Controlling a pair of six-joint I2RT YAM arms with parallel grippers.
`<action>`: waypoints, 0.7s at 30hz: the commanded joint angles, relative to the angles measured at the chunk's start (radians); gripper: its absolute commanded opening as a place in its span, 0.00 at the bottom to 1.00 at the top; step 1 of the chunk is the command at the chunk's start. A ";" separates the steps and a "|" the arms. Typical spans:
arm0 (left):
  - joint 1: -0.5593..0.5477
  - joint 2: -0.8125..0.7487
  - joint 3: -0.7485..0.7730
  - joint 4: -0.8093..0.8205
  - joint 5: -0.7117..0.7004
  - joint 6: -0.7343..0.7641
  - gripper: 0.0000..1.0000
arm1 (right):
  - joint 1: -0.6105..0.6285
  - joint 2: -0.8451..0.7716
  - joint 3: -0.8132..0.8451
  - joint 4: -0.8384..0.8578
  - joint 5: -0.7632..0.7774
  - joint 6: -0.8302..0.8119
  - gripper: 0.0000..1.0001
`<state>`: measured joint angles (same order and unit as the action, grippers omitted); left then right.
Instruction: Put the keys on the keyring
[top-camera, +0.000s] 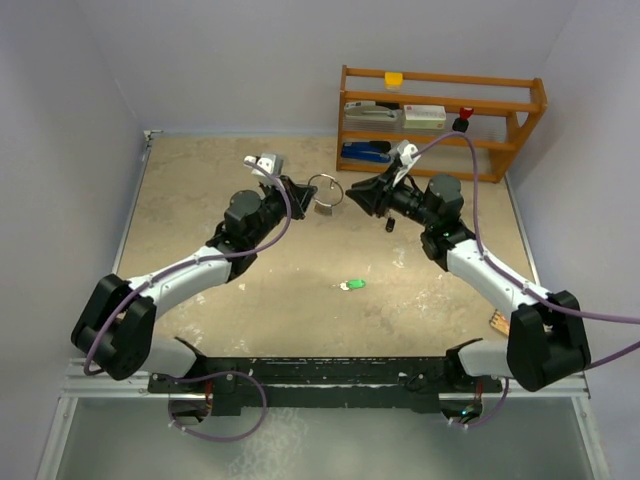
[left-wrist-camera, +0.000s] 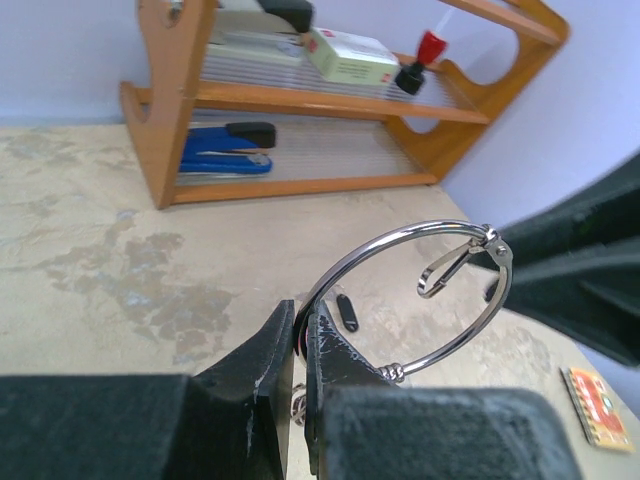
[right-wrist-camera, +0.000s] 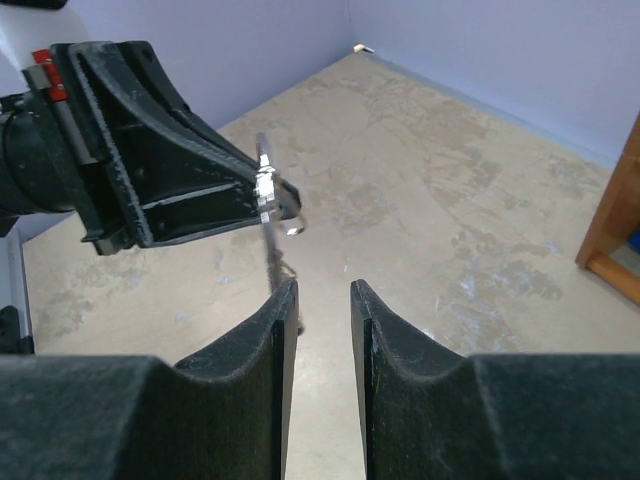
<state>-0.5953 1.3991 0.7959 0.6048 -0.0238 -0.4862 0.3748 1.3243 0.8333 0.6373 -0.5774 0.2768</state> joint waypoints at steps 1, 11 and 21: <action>0.048 -0.031 -0.005 0.099 0.192 0.027 0.00 | -0.047 -0.041 0.010 0.026 -0.064 -0.013 0.30; 0.143 0.067 0.041 0.234 0.491 -0.069 0.00 | -0.057 -0.041 0.016 0.034 -0.146 -0.035 0.31; 0.144 0.139 0.075 0.359 0.641 -0.190 0.00 | -0.057 -0.007 0.020 0.091 -0.188 -0.028 0.31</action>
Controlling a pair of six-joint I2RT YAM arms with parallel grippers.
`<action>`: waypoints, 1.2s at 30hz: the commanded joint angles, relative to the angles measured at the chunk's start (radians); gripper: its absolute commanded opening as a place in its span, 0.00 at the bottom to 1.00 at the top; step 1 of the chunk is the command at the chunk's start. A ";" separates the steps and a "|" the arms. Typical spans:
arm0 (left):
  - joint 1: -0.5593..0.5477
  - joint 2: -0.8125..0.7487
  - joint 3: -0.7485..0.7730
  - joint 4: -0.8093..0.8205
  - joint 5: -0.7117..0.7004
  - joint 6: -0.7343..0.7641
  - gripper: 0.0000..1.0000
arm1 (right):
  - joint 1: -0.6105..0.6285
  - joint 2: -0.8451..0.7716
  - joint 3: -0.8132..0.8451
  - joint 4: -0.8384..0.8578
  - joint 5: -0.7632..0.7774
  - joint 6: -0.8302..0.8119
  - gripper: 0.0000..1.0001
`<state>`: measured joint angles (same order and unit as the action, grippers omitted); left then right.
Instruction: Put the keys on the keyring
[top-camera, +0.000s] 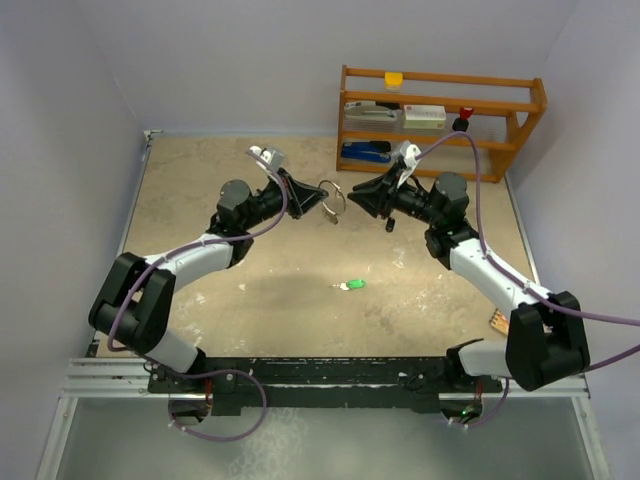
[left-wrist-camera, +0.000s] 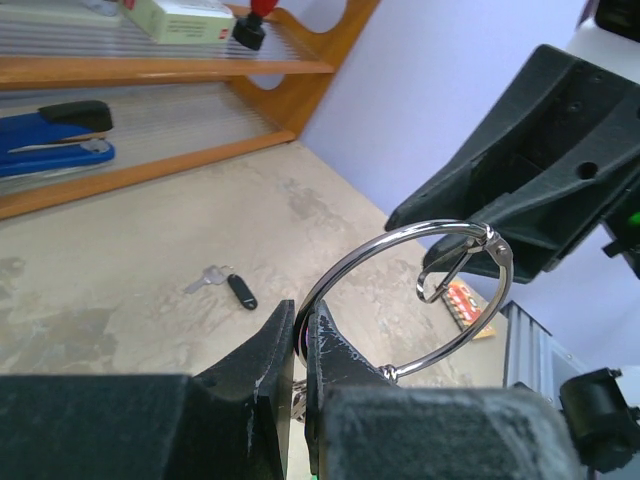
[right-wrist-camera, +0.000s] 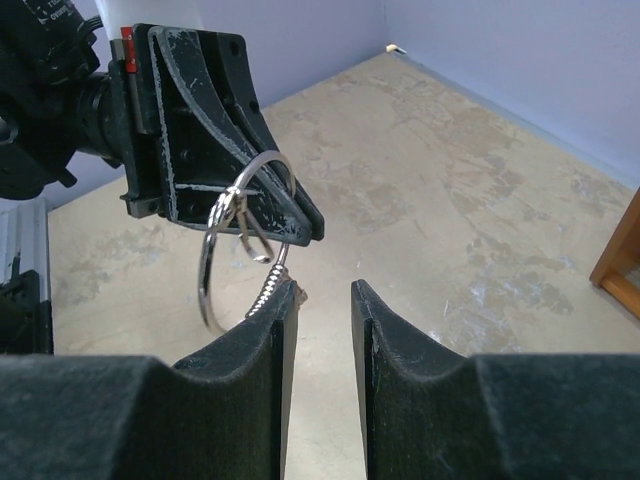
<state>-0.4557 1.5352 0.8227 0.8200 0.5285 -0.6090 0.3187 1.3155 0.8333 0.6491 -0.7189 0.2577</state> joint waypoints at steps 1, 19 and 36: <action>0.005 0.008 0.049 0.152 0.098 -0.075 0.00 | -0.001 0.008 0.020 0.091 -0.055 -0.005 0.31; 0.009 0.080 0.088 0.205 0.159 -0.139 0.00 | -0.001 0.051 0.006 0.260 -0.184 0.071 0.29; 0.009 0.097 0.096 0.209 0.180 -0.154 0.00 | -0.001 0.074 0.019 0.297 -0.204 0.096 0.26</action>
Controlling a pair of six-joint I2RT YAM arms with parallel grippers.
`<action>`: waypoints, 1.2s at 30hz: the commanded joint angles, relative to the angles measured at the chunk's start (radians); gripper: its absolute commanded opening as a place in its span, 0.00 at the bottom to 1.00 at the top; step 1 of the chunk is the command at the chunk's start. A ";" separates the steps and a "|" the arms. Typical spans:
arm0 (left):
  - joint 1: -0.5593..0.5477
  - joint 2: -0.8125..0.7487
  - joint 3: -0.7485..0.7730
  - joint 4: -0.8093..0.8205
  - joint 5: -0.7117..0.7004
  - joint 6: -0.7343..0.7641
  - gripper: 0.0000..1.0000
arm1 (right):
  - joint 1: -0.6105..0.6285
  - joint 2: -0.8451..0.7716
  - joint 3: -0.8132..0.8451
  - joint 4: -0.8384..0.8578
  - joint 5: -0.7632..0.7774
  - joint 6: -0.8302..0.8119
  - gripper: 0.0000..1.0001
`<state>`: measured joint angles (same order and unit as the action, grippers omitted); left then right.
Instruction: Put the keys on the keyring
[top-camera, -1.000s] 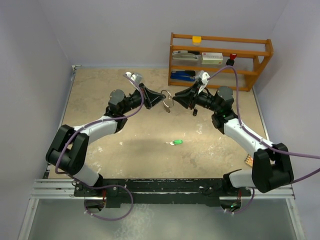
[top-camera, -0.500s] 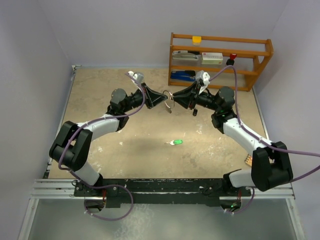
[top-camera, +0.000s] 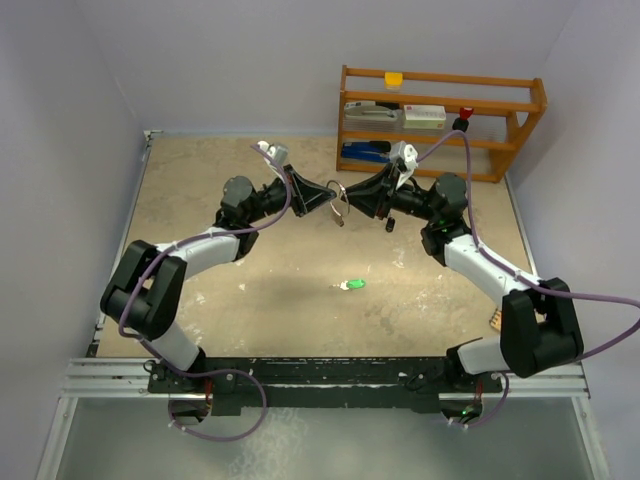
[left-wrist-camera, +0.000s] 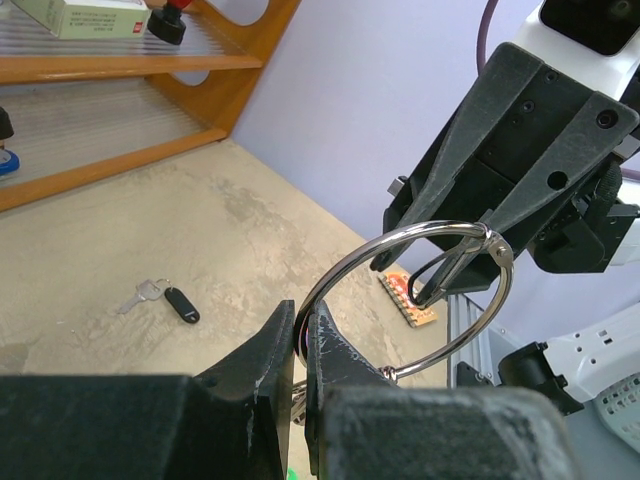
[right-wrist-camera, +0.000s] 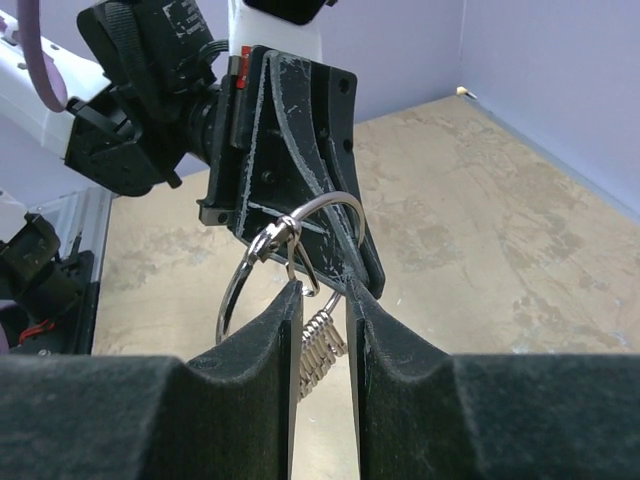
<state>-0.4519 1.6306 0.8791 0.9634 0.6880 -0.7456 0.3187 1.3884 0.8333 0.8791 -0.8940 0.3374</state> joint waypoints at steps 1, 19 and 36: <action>0.006 0.005 0.040 0.067 0.021 -0.018 0.00 | -0.001 0.003 0.020 0.069 -0.032 0.018 0.26; 0.004 0.029 0.035 0.102 0.037 -0.045 0.00 | -0.001 0.026 0.034 0.117 -0.042 0.047 0.17; 0.002 0.045 0.021 0.115 0.045 -0.057 0.00 | -0.001 0.036 0.038 0.157 -0.049 0.067 0.00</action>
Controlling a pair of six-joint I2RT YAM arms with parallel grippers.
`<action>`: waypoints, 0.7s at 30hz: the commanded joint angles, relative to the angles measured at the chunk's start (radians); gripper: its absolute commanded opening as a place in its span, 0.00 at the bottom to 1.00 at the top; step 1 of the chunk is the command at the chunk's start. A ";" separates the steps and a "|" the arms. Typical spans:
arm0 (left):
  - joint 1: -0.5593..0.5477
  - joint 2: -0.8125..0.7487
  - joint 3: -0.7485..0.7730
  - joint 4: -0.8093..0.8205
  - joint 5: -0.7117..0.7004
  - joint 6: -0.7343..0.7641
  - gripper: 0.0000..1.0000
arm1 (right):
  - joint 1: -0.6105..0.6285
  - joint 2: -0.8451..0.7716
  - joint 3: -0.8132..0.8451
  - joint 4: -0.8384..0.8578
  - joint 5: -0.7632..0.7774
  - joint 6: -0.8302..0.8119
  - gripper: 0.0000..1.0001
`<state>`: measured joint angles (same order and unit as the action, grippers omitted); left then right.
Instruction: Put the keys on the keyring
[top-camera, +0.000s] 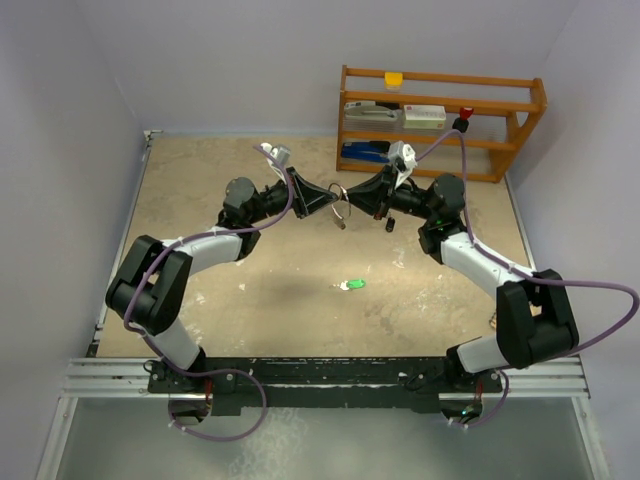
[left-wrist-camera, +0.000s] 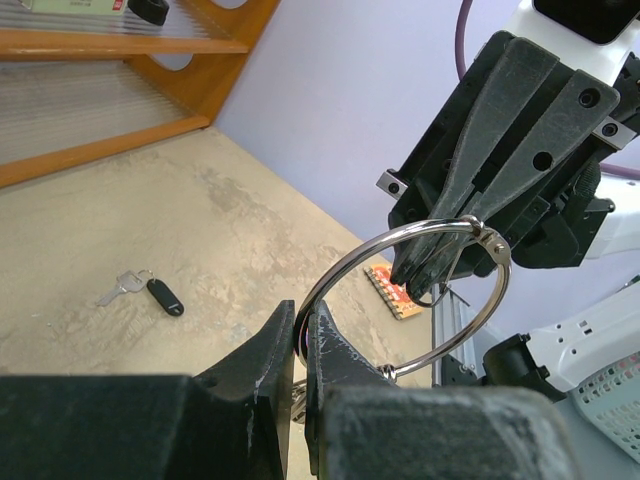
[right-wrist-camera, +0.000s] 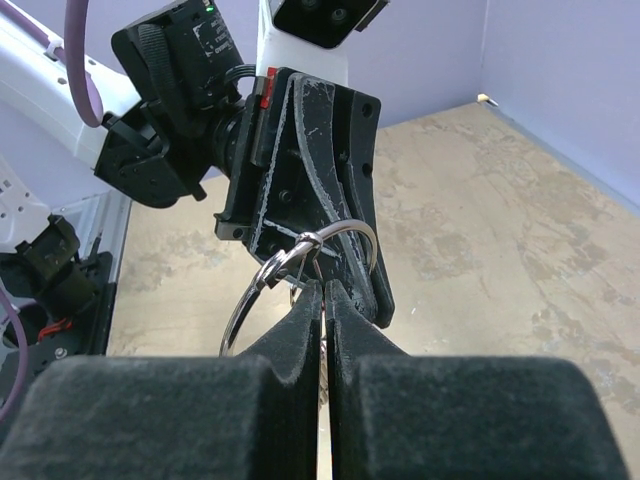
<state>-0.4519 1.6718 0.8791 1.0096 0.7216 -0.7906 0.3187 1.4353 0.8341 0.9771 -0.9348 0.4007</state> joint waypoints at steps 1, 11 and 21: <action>0.001 0.004 0.019 0.069 0.012 -0.011 0.00 | -0.001 -0.014 0.033 0.061 -0.002 0.002 0.00; 0.004 -0.016 0.019 -0.019 0.002 0.047 0.00 | 0.000 -0.105 0.020 -0.160 0.131 -0.204 0.00; 0.006 -0.046 0.026 -0.143 -0.051 0.130 0.51 | 0.000 -0.163 0.059 -0.381 0.205 -0.382 0.00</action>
<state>-0.4519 1.6714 0.8791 0.9001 0.7013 -0.7155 0.3187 1.3151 0.8341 0.6678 -0.7826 0.1192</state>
